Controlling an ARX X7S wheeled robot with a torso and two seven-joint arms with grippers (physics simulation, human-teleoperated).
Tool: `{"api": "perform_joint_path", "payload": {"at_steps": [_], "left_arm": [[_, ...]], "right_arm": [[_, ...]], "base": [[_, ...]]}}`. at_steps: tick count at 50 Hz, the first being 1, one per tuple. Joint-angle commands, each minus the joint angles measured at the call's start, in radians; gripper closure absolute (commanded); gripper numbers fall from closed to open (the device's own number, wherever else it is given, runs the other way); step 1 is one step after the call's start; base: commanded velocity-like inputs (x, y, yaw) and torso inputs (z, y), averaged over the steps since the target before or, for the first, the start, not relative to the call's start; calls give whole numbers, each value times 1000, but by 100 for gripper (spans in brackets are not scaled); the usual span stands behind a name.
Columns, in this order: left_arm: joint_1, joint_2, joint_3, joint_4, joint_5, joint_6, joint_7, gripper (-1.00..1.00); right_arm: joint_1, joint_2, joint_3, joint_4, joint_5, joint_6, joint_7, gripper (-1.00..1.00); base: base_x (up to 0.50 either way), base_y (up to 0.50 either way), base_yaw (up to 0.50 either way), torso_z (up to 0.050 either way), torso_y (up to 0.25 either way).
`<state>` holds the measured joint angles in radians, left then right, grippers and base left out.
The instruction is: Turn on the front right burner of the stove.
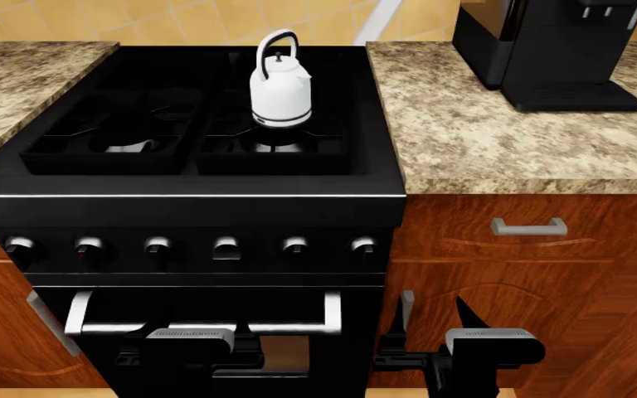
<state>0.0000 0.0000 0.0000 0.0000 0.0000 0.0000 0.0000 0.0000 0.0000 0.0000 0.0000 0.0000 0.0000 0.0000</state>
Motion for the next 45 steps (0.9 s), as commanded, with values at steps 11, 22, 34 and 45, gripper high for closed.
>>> {"api": "perform_joint_path", "payload": {"at_steps": [11, 22, 34, 45], "left_arm": [[2, -46, 52, 5, -47, 3, -49, -100], [1, -66, 70, 6, -74, 12, -63, -100], [-4, -82, 92, 4, -78, -9, -85, -100], [-5, -94, 106, 6, -92, -4, -97, -100]], "right_arm": [[8, 45, -61, 25, 34, -4, 57, -100], [25, 60, -85, 46, 51, 4, 82, -100], [28, 75, -105, 53, 64, -1, 100, -100], [29, 87, -119, 52, 75, -2, 115, -100]], "base": [[0, 0, 0, 0, 0], [0, 0, 0, 0, 0], [0, 0, 0, -18, 0], [0, 0, 0, -36, 0]]}}
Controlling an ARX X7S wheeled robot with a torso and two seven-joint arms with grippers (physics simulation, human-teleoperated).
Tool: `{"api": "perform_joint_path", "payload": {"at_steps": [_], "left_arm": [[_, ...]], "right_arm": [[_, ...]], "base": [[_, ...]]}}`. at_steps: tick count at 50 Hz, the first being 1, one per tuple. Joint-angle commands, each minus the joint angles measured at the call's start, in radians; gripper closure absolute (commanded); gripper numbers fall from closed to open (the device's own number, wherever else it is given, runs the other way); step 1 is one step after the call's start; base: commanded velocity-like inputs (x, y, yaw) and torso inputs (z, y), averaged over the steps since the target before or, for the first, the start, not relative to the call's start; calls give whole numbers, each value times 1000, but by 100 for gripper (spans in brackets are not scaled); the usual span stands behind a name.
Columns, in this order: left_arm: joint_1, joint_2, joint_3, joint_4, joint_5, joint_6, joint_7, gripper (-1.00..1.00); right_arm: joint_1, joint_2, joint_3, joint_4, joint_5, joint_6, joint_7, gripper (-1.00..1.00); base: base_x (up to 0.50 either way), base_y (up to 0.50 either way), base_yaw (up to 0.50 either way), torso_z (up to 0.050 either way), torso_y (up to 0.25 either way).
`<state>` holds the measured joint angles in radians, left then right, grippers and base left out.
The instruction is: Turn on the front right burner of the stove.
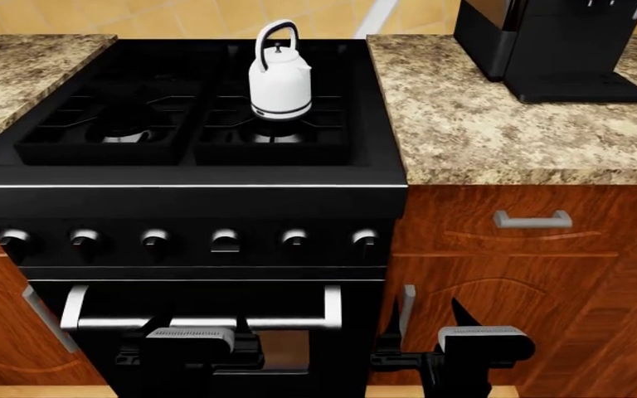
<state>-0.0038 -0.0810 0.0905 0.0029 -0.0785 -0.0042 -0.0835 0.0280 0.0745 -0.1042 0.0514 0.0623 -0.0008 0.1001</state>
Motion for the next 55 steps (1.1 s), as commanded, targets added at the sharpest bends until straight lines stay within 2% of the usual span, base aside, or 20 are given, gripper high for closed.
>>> {"api": "perform_joint_path", "payload": {"at_steps": [1, 19, 32, 46, 55], "left_arm": [[-1, -14, 15, 4, -17, -1, -16, -100], [-2, -32, 34, -1, -35, 16, -36, -100], [-6, -42, 45, -11, -49, 32, -45, -100], [-7, -51, 59, -7, -56, 32, -59, -100], [-7, -57, 67, -4, -60, 33, -65, -100]], "right_arm": [[1, 13, -16, -3, 13, 1, 17, -100], [6, 31, -38, 0, 28, -1, 43, -100], [9, 45, -56, -20, 15, 29, 74, -100], [11, 56, -61, -16, 35, 22, 83, -100], [11, 62, -62, -13, 55, 26, 85, -100]], "base": [[0, 0, 0, -37, 0], [0, 0, 0, -32, 1], [0, 0, 0, 0, 0], [0, 359, 0, 0, 0], [13, 8, 0, 0, 0]]}}
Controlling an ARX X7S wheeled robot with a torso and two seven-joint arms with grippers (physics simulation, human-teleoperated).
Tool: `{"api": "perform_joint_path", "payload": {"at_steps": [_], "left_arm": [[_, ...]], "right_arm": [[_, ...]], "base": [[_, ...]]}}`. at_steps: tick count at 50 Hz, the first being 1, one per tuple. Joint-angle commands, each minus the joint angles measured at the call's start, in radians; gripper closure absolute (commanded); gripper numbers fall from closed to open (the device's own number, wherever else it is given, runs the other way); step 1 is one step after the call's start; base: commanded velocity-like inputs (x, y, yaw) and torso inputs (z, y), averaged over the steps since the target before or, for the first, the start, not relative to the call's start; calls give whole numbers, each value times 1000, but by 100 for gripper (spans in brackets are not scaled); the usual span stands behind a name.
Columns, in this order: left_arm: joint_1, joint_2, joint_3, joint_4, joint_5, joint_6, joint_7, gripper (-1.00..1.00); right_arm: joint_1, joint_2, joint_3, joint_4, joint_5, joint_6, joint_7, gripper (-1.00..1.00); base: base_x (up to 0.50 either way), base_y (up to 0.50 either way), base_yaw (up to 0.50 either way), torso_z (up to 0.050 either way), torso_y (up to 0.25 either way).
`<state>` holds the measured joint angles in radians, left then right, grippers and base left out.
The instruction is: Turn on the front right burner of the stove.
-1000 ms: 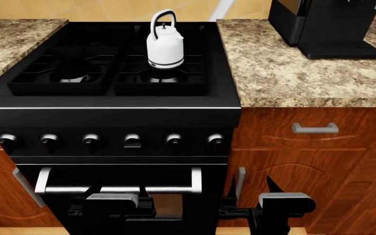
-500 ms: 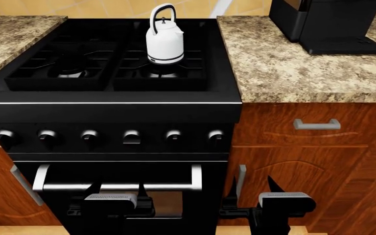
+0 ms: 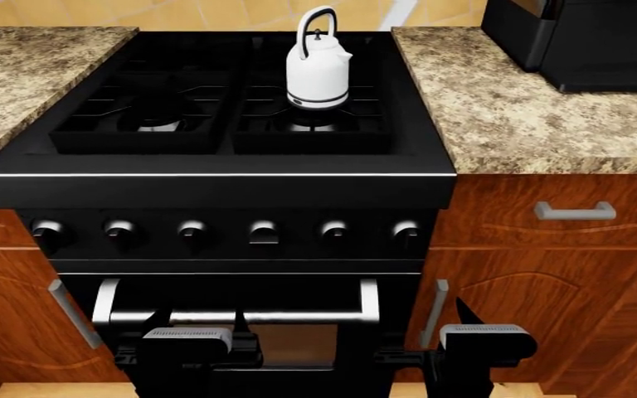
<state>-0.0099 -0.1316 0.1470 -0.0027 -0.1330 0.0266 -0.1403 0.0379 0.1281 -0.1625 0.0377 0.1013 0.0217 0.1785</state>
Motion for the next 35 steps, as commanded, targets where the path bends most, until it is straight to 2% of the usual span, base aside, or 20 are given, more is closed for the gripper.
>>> {"api": "perform_joint_path", "payload": {"at_steps": [1, 11, 26, 30, 35], "left_arm": [[-1, -7, 11, 1, -6, 3, -9, -100], [-3, -13, 18, -6, -12, 12, -14, -100], [-3, -22, 28, -2, -22, 11, -25, -100], [-4, -24, 30, -5, -27, 12, -25, -100], [-5, -26, 32, -3, -33, 10, -28, -100]], "right_arm": [[1, 9, -5, -1, 16, 5, 7, -100], [5, 16, -15, -1, 16, 14, 18, -100], [4, 25, -42, -10, 12, 8, 20, -100], [-5, 26, -38, -51, 33, 5, 17, -100], [-24, 36, -50, -222, 24, 127, 53, -100]], "base": [[51, 0, 0, 0, 0], [118, 0, 0, 0, 0], [243, 0, 0, 0, 0], [52, 0, 0, 0, 0], [0, 0, 0, 0, 0]]}}
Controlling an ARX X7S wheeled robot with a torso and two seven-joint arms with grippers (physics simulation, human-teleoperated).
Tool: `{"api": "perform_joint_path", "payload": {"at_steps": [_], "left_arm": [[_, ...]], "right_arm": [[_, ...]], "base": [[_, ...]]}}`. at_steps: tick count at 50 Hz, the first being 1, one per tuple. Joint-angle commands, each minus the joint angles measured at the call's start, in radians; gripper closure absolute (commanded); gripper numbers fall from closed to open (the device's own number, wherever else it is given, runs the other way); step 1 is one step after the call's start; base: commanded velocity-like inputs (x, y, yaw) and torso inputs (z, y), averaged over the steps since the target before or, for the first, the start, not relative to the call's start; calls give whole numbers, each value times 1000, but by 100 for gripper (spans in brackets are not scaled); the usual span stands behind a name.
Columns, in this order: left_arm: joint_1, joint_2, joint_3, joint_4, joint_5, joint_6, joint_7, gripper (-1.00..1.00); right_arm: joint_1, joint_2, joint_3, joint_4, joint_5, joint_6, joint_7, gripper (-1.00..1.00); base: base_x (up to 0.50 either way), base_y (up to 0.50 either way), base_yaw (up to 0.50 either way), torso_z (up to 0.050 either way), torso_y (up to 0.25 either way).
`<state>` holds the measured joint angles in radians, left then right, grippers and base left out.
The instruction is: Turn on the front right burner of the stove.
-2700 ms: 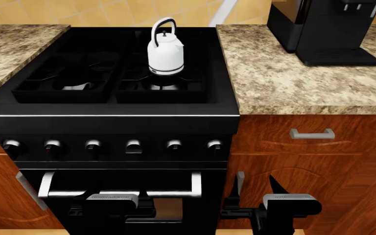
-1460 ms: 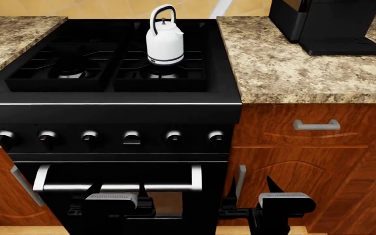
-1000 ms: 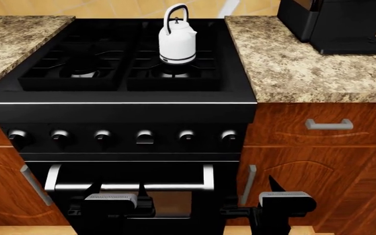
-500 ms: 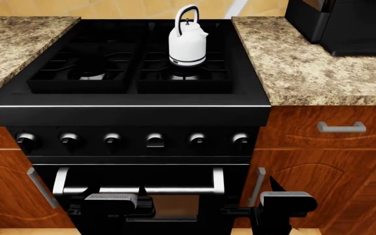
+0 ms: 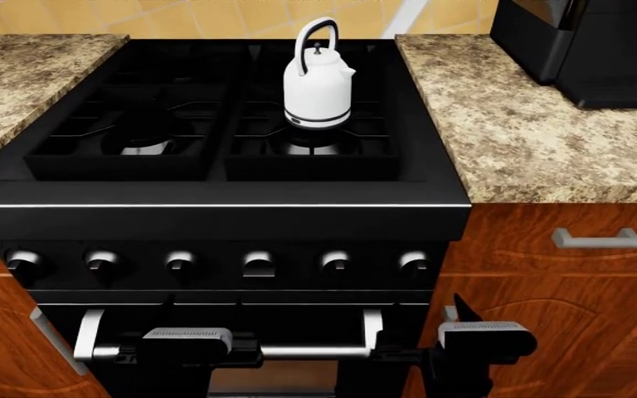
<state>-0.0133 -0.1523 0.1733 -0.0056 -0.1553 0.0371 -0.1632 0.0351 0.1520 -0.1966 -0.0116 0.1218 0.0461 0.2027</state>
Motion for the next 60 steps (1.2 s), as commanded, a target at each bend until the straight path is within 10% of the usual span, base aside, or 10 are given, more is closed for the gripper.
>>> {"api": "perform_joint_path", "payload": {"at_steps": [1, 15, 60], "left_arm": [[-2, -5, 6, -1, -12, 1, -6, -100], [-12, -9, 15, -14, -23, 2, -11, -100], [-18, -28, 42, -15, -47, 4, -33, -100]], "right_arm": [[-23, 13, -16, -194, 3, 121, 36, -100], [16, 25, 47, -388, 82, 402, 81, -100], [199, 30, -7, -138, 112, 436, 39, -100]], "base": [[0, 0, 0, 0, 0], [0, 0, 0, 0, 0], [0, 0, 0, 0, 0]]}}
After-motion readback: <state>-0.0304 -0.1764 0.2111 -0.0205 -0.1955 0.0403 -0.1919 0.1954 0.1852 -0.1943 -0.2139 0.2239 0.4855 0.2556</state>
